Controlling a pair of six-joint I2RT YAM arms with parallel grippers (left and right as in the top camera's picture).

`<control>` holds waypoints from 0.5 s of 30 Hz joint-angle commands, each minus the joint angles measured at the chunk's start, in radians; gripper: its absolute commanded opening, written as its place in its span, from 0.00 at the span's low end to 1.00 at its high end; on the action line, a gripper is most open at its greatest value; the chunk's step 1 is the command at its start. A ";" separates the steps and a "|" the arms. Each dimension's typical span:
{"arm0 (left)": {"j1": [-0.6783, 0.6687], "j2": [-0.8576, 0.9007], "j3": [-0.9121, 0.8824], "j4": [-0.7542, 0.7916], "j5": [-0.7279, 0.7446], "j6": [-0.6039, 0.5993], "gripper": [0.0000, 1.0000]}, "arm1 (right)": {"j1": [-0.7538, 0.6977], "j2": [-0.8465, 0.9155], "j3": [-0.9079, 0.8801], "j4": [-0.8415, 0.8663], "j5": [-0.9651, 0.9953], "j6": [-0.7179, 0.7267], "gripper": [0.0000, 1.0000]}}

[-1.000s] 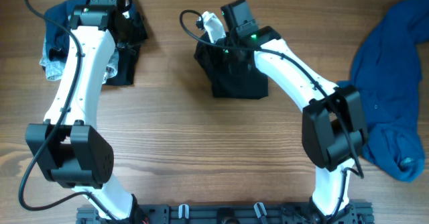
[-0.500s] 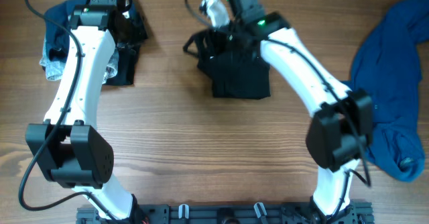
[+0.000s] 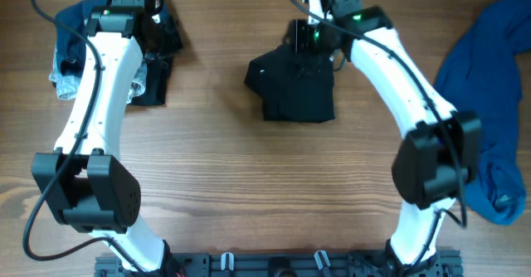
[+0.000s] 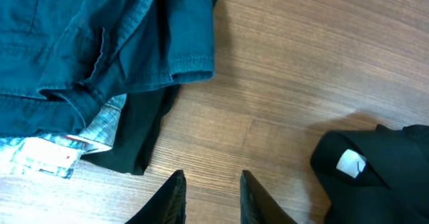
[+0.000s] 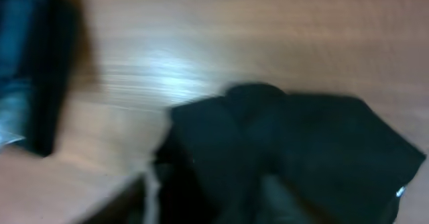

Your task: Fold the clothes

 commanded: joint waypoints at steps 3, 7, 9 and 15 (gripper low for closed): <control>0.004 0.004 -0.005 -0.009 -0.013 0.016 0.27 | 0.005 0.037 -0.060 0.035 0.104 0.067 0.04; 0.004 0.004 -0.005 -0.008 -0.013 0.016 0.27 | 0.014 0.052 -0.080 0.070 0.113 0.035 0.04; 0.004 0.004 -0.005 -0.008 -0.013 0.016 0.27 | 0.024 0.078 -0.088 0.076 0.109 0.033 0.04; 0.004 0.004 -0.005 -0.008 -0.014 0.016 0.27 | 0.076 0.190 -0.092 0.109 0.066 -0.115 0.04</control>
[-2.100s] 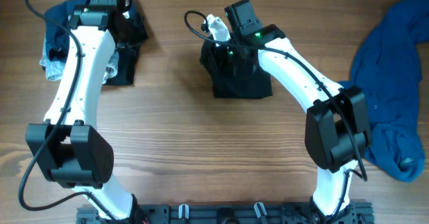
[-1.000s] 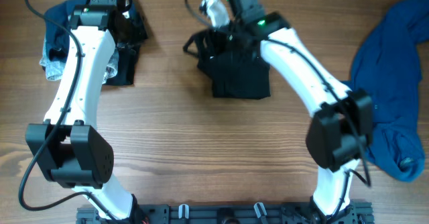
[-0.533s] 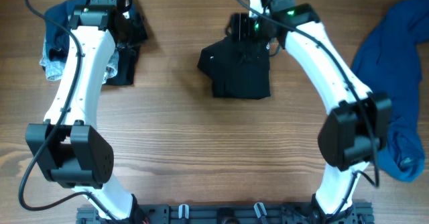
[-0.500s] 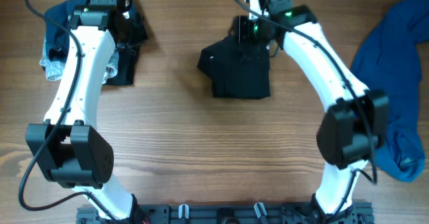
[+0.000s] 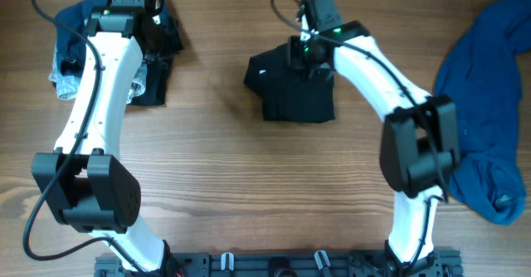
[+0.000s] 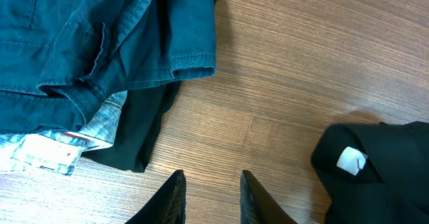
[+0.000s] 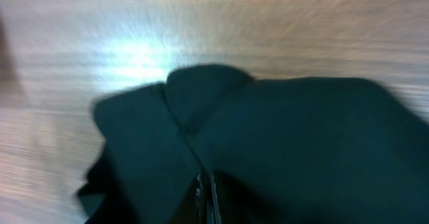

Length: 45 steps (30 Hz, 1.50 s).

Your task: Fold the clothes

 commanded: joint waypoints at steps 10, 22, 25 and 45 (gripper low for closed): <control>0.004 0.004 -0.005 0.000 -0.014 0.016 0.27 | 0.076 0.180 -0.022 0.062 -0.026 -0.276 0.05; 0.003 0.004 -0.005 -0.002 0.003 0.017 0.28 | -0.021 -0.137 0.129 -0.035 -0.119 -0.267 0.86; 0.003 0.015 -0.007 -0.005 0.099 0.069 0.37 | -0.090 -0.243 0.129 -0.079 -0.119 -0.252 0.98; 0.002 0.469 -0.102 0.137 0.755 0.414 0.73 | -0.360 -0.305 0.120 -0.345 -0.241 -0.254 1.00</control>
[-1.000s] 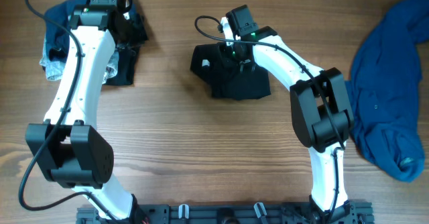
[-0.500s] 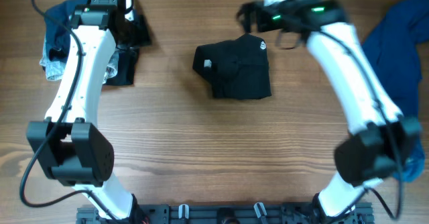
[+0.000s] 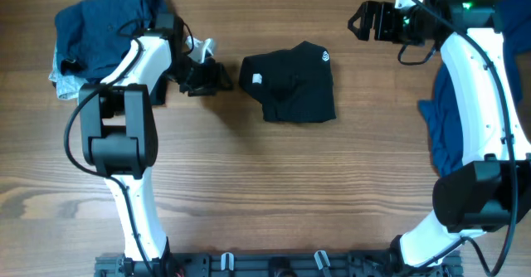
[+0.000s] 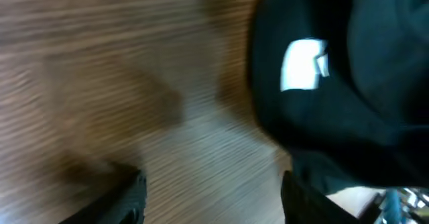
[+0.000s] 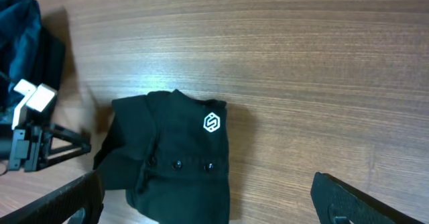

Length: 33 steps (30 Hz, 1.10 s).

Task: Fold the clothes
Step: 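Withdraw the right gripper and grasp the folded bundle with the left gripper, then lift the folded black t-shirt with the left gripper toward the clothes stack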

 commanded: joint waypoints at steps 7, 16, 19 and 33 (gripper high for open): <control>-0.001 0.086 -0.005 0.128 0.121 0.079 0.91 | -0.001 0.011 -0.002 -0.003 -0.027 0.007 0.99; -0.085 0.175 -0.005 0.216 0.145 -0.111 0.89 | -0.001 0.011 -0.002 -0.015 -0.027 0.004 0.99; -0.156 0.222 -0.005 0.272 0.145 -0.253 0.89 | -0.001 0.011 -0.002 -0.018 -0.027 0.003 0.99; -0.362 0.257 -0.005 0.354 0.103 -0.534 0.50 | -0.001 0.011 -0.002 -0.059 -0.027 -0.021 0.99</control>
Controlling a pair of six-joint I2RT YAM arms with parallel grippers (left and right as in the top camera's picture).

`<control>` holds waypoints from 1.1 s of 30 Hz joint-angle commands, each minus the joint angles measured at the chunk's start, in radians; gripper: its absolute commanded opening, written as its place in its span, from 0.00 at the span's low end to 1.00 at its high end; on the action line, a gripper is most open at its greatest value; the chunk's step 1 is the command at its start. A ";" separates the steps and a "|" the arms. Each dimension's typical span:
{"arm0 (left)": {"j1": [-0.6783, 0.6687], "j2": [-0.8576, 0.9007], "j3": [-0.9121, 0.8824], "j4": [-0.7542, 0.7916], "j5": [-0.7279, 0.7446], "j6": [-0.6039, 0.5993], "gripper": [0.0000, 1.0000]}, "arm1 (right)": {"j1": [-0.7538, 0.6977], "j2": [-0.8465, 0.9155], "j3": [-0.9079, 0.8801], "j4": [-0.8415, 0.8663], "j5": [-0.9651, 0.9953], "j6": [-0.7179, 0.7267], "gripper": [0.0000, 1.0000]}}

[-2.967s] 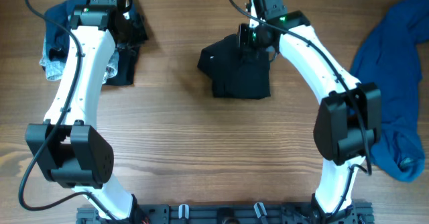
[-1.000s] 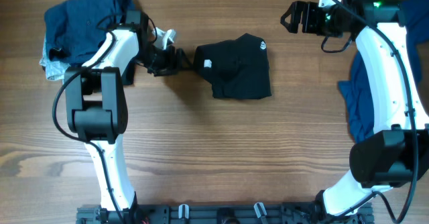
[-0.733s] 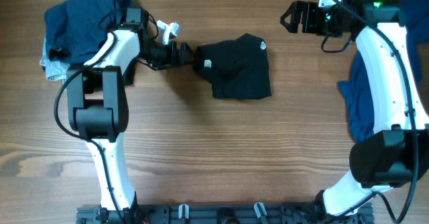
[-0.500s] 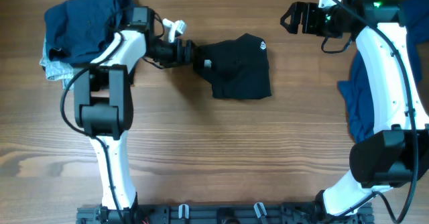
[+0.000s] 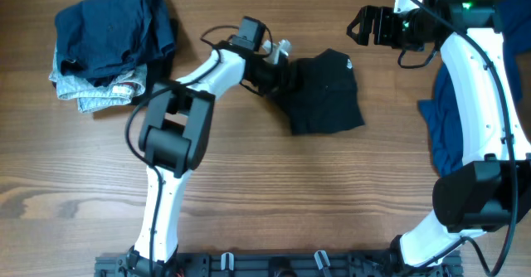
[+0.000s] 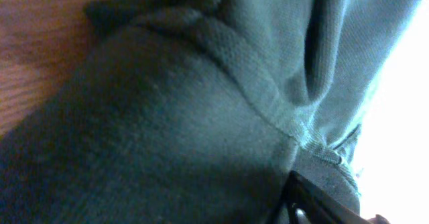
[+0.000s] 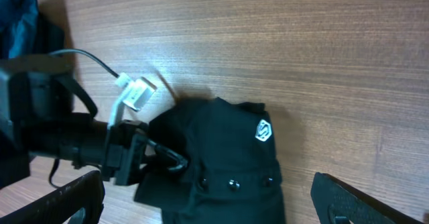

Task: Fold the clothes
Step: 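Lift the folded black t-shirt with the left gripper toward the clothes stack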

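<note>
A black folded shirt (image 5: 325, 94) with a white logo (image 7: 263, 129) lies at the middle back of the table. My left gripper (image 5: 278, 71) is pushed into the shirt's left edge. Dark fabric (image 6: 167, 117) fills the left wrist view, and only one finger (image 6: 315, 198) shows, set wide, so the jaws stand open around the cloth. My right gripper (image 5: 362, 26) hangs open, high and to the right of the shirt, touching nothing. From the right wrist I look down on the shirt (image 7: 228, 163) and the left gripper (image 7: 161, 155).
A stack of folded blue and denim clothes (image 5: 112, 36) sits at the back left. A loose blue garment (image 5: 437, 140) lies along the right edge, partly under my right arm. The wooden table (image 5: 290, 202) runs bare toward the front.
My left gripper was open just left of the shirt and is now pressed into its left edge. The shirt lies further right and is turned slightly. The right arm has not moved.
At first my left gripper hovered by the folded stack while my right gripper was down on the black shirt. Then the right gripper was up at the back right, open, with the left beside the shirt. Now the left is in the shirt, which sits further right.
</note>
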 commanded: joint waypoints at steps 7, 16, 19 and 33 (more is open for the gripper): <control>-0.011 0.118 -0.066 -0.011 -0.171 -0.054 0.04 | -0.001 0.011 -0.002 -0.002 -0.019 -0.020 0.99; 0.071 0.082 -0.063 0.007 -0.097 -0.065 0.04 | -0.001 0.011 -0.002 0.024 -0.015 -0.021 1.00; 0.111 0.041 -0.063 -0.006 -0.080 -0.065 0.04 | -0.001 0.011 -0.002 0.030 -0.015 -0.022 1.00; 0.157 -0.193 -0.063 -0.006 -0.096 -0.061 0.04 | -0.001 0.011 -0.002 0.030 -0.012 -0.020 1.00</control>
